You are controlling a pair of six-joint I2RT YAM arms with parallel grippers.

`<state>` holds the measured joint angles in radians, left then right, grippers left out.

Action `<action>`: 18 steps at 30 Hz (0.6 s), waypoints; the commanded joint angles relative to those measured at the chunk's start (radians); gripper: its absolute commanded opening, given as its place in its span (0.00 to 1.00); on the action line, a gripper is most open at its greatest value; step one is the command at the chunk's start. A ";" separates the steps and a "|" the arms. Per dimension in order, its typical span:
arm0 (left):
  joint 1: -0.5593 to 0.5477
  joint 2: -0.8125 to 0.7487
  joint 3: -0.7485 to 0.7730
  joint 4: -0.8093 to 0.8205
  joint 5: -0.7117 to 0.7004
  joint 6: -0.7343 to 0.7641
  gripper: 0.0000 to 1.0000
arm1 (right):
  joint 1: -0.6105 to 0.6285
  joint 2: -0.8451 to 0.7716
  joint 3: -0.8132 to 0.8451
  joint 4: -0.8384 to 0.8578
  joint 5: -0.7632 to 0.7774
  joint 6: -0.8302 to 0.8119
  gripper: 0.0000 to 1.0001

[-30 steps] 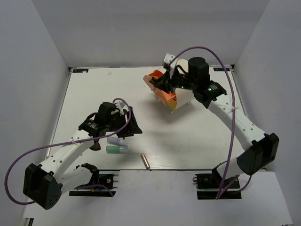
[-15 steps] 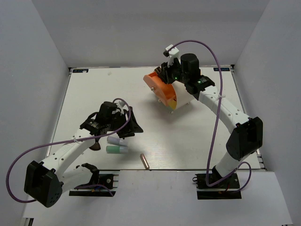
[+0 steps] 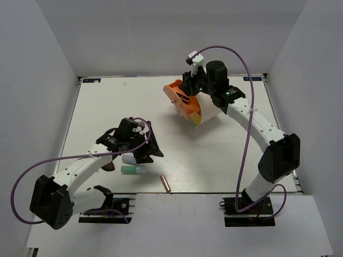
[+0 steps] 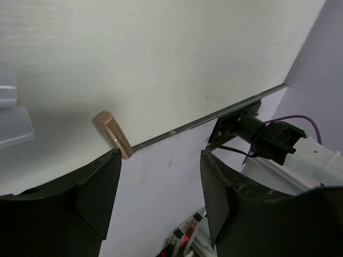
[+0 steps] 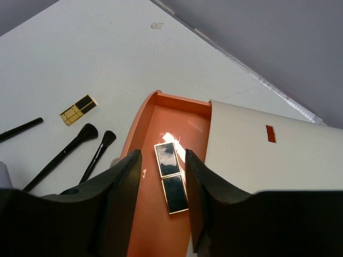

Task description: Organize the makeup

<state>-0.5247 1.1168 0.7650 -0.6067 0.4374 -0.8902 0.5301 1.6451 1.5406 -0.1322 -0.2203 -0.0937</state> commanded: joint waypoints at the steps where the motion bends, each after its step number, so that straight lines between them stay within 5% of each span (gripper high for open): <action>1: -0.037 0.046 0.035 -0.071 0.026 -0.042 0.70 | -0.013 -0.085 0.010 0.038 -0.030 -0.008 0.42; 5: -0.080 0.148 0.114 -0.203 -0.003 -0.091 0.70 | -0.038 -0.151 -0.019 0.107 -0.001 -0.011 0.25; 13: -0.196 0.284 0.258 -0.447 -0.130 -0.174 0.72 | -0.119 -0.220 -0.122 0.200 0.050 0.025 0.31; 18: -0.262 0.396 0.237 -0.435 -0.164 -0.210 0.73 | -0.166 -0.238 -0.146 0.215 0.041 0.045 0.33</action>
<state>-0.7532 1.4757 1.0084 -1.0069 0.3225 -1.0569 0.3866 1.4303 1.4082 0.0227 -0.1890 -0.0731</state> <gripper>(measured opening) 0.725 0.323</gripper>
